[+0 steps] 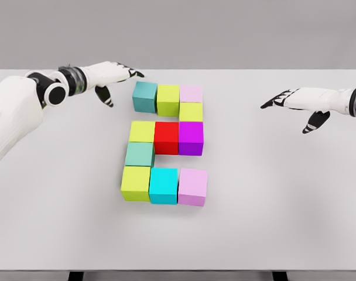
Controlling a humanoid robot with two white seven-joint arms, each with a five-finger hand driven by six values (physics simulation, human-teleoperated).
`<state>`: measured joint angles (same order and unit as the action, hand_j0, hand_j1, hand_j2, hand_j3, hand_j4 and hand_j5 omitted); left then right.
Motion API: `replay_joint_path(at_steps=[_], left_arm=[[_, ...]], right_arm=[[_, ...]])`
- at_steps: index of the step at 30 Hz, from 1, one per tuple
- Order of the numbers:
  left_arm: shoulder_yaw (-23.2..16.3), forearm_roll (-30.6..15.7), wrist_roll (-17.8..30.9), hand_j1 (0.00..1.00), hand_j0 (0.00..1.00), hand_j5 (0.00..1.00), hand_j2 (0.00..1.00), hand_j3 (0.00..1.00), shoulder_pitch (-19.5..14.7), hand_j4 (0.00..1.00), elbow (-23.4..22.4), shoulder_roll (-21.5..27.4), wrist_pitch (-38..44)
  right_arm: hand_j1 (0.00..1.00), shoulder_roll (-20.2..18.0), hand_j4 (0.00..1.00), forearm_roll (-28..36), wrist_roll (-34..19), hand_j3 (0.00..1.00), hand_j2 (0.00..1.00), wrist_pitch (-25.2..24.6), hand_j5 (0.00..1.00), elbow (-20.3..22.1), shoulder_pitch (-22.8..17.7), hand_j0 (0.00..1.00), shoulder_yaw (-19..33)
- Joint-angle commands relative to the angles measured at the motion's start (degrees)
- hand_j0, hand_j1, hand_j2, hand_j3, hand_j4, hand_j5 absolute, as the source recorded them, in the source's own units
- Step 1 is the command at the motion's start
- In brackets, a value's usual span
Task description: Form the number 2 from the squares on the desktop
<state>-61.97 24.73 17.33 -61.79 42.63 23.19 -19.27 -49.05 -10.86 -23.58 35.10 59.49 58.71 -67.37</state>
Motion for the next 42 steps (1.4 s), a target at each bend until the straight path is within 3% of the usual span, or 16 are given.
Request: replay_joint_path(at_steps=[1, 7, 11, 15, 17, 23, 42], left_arm=[[0.6, -0.2, -1.0, 1.00, 1.00, 1.00, 1.00, 1.00, 0.0, 1.00, -0.2, 1.9, 0.5], [0.4, -0.2, -0.7, 1.00, 1.00, 1.00, 1.00, 1.00, 0.8, 1.00, 0.1, 3.5, 0.5], [-0.3, -0.2, 2.5, 1.00, 1.00, 1.00, 1.00, 1.00, 1.1, 1.00, 0.5, 3.6, -0.1], [-0.2, -0.6, 4.1, 1.00, 1.00, 1.00, 1.00, 1.00, 1.2, 1.00, 3.9, 5.5, -1.3], [-0.3, -0.7, 4.1, 0.89, 0.89, 0.89, 0.89, 0.89, 1.3, 0.89, 4.3, 5.4, -1.3], [-1.0, -0.8, 6.7, 0.78, 0.78, 0.78, 0.78, 0.78, 1.3, 0.78, 5.4, 5.5, -3.9], [-0.9, -1.4, 6.4, 0.78, 0.78, 0.78, 0.78, 0.78, 1.3, 0.78, 6.6, 5.4, -4.4]], right_arm=[[1.00, 0.0, 1.00, 0.3, 0.0, 1.00, 1.00, -0.1, 1.00, 0.0, 0.0, 1.00, 0.0], [1.00, 1.7, 1.00, 0.3, 0.0, 1.00, 1.00, -0.1, 1.00, 0.1, 0.1, 1.00, 0.1], [1.00, 2.3, 1.00, 0.3, 0.2, 1.00, 1.00, -0.1, 1.00, 0.1, 0.3, 1.00, 0.0], [1.00, 2.3, 1.00, 0.4, 0.5, 1.00, 1.00, -0.1, 1.00, 0.1, 0.3, 1.00, 0.1], [1.00, 2.3, 1.00, 0.4, 0.5, 1.00, 1.00, -0.1, 1.00, 0.1, 0.3, 1.00, 0.1], [1.00, 2.5, 1.00, 0.4, 0.5, 1.00, 1.00, -0.1, 1.00, 0.1, 0.3, 1.00, 0.0], [1.00, 2.4, 1.00, 0.4, 0.4, 1.00, 1.00, -0.1, 1.00, 0.2, 0.4, 1.00, 0.0]])
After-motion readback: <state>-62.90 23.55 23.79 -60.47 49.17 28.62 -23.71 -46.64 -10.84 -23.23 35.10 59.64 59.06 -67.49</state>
